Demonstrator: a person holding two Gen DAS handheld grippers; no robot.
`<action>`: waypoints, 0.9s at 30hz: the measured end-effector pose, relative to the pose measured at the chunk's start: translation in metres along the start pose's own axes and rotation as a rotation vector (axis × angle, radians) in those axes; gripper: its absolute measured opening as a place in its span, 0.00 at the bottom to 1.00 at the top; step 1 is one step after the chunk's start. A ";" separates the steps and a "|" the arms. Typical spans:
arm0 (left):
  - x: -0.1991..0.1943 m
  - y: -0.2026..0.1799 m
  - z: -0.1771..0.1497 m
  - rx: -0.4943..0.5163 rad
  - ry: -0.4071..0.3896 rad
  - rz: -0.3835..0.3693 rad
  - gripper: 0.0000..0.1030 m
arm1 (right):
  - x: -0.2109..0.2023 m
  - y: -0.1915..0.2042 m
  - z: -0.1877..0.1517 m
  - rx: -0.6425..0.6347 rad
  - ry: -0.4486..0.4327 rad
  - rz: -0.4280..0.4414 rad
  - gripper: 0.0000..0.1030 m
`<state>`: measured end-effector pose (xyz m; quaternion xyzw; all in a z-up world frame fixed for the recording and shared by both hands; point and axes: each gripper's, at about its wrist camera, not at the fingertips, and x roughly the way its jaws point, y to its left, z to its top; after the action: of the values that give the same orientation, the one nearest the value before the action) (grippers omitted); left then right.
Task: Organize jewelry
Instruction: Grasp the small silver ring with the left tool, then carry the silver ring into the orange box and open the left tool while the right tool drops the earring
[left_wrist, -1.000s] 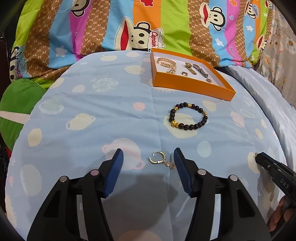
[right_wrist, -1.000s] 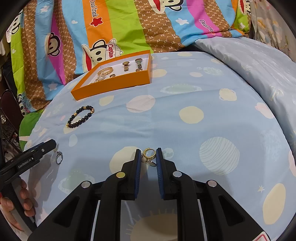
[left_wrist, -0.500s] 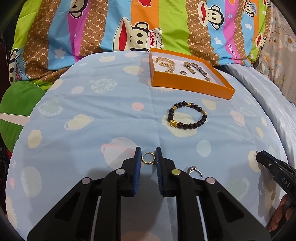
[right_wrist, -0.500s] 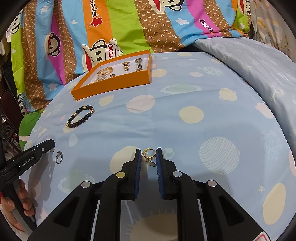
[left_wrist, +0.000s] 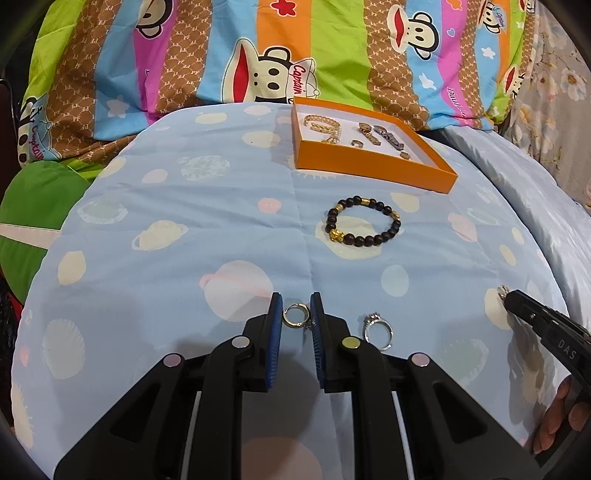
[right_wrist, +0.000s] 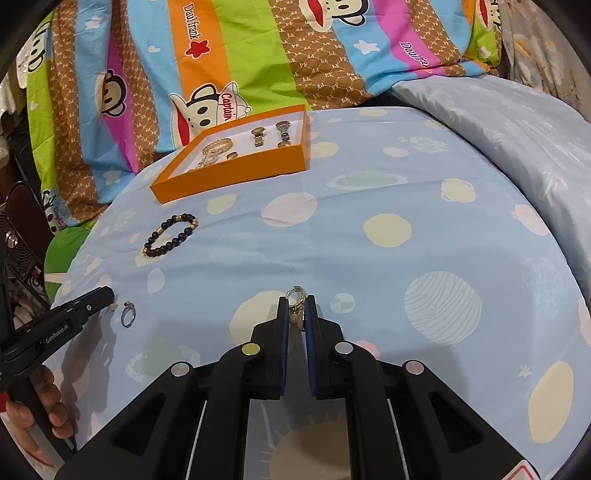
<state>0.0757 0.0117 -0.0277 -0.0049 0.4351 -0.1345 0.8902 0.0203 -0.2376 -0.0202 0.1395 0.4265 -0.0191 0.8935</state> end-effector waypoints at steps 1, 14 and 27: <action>-0.002 0.000 -0.001 0.003 -0.002 -0.002 0.14 | 0.000 0.001 0.000 -0.003 0.000 0.001 0.08; -0.005 0.012 -0.005 -0.022 0.006 -0.019 0.14 | 0.006 0.004 0.001 -0.021 0.025 0.008 0.18; -0.007 0.015 -0.006 -0.034 0.006 -0.048 0.14 | 0.009 0.011 0.004 -0.054 0.020 -0.040 0.13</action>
<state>0.0709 0.0288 -0.0282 -0.0301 0.4397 -0.1483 0.8853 0.0306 -0.2270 -0.0221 0.1069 0.4385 -0.0242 0.8920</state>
